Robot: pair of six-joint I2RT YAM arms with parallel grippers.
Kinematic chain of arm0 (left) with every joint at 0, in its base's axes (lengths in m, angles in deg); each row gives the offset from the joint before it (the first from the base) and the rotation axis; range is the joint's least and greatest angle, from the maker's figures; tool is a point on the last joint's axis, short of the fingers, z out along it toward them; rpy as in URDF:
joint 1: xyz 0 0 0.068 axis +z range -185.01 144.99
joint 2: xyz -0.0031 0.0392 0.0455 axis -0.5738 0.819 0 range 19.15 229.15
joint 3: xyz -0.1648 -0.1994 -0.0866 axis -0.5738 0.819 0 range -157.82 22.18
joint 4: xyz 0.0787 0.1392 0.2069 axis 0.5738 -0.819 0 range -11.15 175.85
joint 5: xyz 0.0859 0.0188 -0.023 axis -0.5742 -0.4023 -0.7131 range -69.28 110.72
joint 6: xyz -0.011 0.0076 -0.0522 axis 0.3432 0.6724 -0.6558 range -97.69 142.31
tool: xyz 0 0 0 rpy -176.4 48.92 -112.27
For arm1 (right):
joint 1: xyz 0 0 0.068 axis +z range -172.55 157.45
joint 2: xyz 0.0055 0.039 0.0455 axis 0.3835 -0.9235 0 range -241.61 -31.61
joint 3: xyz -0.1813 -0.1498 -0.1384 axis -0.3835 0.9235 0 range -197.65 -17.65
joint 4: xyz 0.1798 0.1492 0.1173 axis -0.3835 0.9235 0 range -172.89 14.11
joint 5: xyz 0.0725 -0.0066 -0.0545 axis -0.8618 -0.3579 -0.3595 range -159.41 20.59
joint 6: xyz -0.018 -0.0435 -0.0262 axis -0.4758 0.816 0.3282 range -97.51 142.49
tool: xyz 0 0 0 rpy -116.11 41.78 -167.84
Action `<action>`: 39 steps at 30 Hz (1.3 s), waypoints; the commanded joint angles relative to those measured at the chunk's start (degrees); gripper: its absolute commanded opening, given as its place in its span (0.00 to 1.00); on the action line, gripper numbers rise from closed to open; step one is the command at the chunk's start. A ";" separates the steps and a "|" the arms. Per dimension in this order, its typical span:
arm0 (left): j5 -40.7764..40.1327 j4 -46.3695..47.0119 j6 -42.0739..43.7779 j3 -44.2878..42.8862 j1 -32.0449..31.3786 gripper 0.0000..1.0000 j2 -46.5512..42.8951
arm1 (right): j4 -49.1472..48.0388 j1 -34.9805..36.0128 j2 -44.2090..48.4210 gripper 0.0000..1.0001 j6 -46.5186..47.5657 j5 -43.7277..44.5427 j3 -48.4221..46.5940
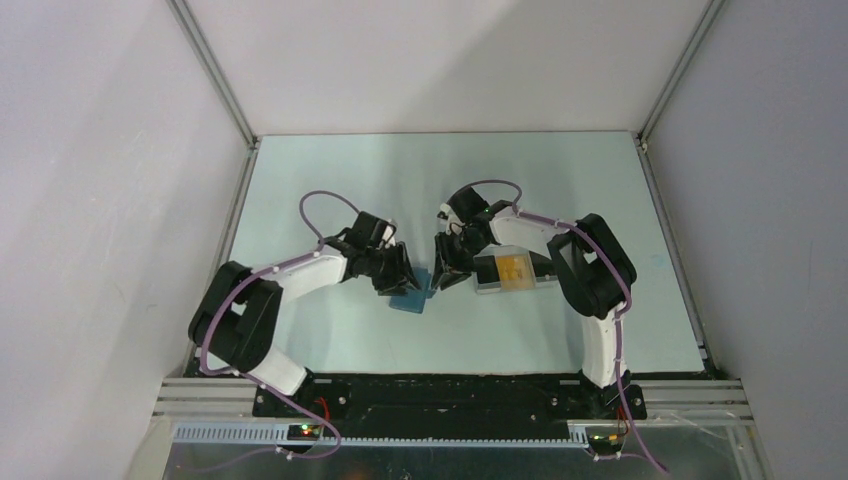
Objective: Put the credit cards into the card holder
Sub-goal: Close the card holder at the center of the board.
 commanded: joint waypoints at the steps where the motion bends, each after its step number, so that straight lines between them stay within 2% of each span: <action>1: 4.81 3.89 0.80 1.05 2.10 0.45 -3.14 | -1.82 -0.13 2.62 0.33 -1.35 -2.27 0.12; 8: 3.36 3.87 1.76 2.00 4.71 0.30 -3.22 | -3.59 -0.23 2.37 0.32 -2.78 -4.18 0.06; 12: 2.54 3.35 1.71 1.89 4.99 0.22 -0.52 | -4.25 -0.17 2.32 0.25 -3.45 -5.30 0.00; 18: 2.46 3.29 2.57 2.25 4.70 0.16 1.62 | -4.68 -0.02 2.44 0.19 -3.75 -5.73 0.10; 26: 0.44 3.25 2.55 2.57 4.26 0.11 3.69 | -6.83 0.25 1.75 0.10 -5.30 -7.35 0.02; 30: -0.05 3.17 2.18 2.05 3.94 0.10 4.10 | -8.57 0.69 1.63 0.09 -6.71 -8.00 0.01; 33: -0.35 2.89 2.06 1.88 3.61 0.10 3.94 | -10.87 1.12 1.26 0.09 -8.64 -7.80 -0.02; 39: -0.53 2.54 1.94 1.87 3.63 0.11 3.65 | -13.21 2.75 -1.83 0.17 -10.44 -8.01 -1.23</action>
